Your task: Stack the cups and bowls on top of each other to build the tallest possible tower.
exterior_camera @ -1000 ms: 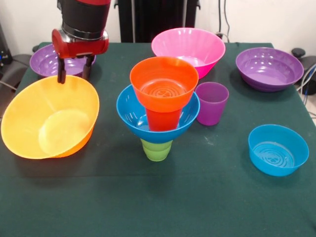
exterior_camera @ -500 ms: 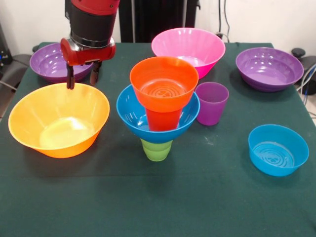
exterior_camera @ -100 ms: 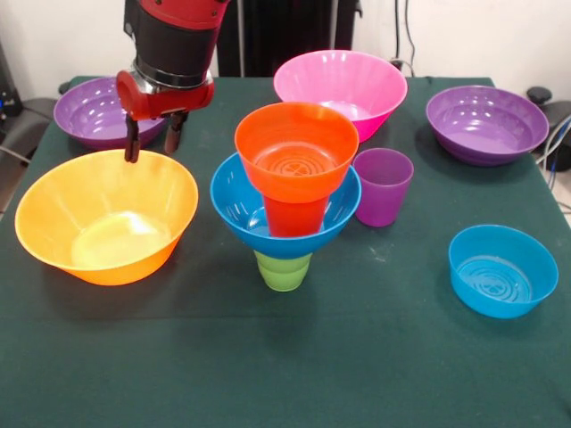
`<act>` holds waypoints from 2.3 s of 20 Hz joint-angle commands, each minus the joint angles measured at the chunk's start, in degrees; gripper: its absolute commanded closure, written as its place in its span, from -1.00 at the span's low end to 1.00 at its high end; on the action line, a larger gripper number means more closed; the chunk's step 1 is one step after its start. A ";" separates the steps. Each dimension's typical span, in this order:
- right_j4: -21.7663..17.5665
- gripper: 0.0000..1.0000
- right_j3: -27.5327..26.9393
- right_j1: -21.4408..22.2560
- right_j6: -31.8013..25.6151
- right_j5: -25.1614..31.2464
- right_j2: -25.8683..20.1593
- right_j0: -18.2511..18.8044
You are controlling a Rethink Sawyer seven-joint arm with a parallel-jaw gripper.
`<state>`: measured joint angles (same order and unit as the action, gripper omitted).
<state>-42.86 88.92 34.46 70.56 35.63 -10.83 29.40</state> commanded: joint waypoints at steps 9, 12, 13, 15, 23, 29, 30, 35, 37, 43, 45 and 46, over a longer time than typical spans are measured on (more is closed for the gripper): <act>-2.28 -1.00 -2.78 -2.80 -2.40 -4.06 -4.93 0.92; -0.29 -1.00 -1.86 -3.44 -2.63 -3.63 -6.37 2.44; 0.17 -1.00 -1.64 -3.51 -2.93 -3.28 -6.78 2.90; 1.63 -1.00 -0.99 -3.48 -3.79 -1.78 -7.96 3.84; 2.40 -1.00 0.09 -3.12 -4.49 0.58 -8.90 4.50; 2.19 -1.00 0.68 -1.70 -5.15 2.30 -8.95 4.22; 2.34 -1.00 1.00 -1.02 -5.34 2.81 -8.96 4.20; 3.38 -1.00 2.51 2.07 -6.59 5.11 -9.40 4.37; 3.55 -1.00 2.78 2.63 -6.80 5.58 -9.46 4.39; 4.95 -1.00 3.95 4.67 -7.82 8.01 -10.35 4.83; 5.42 -1.00 4.48 4.67 -7.85 8.38 -10.76 5.09; 6.25 -1.00 5.06 4.28 -7.94 8.42 -11.52 5.69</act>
<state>-38.70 90.28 38.69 70.56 37.86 -16.51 34.62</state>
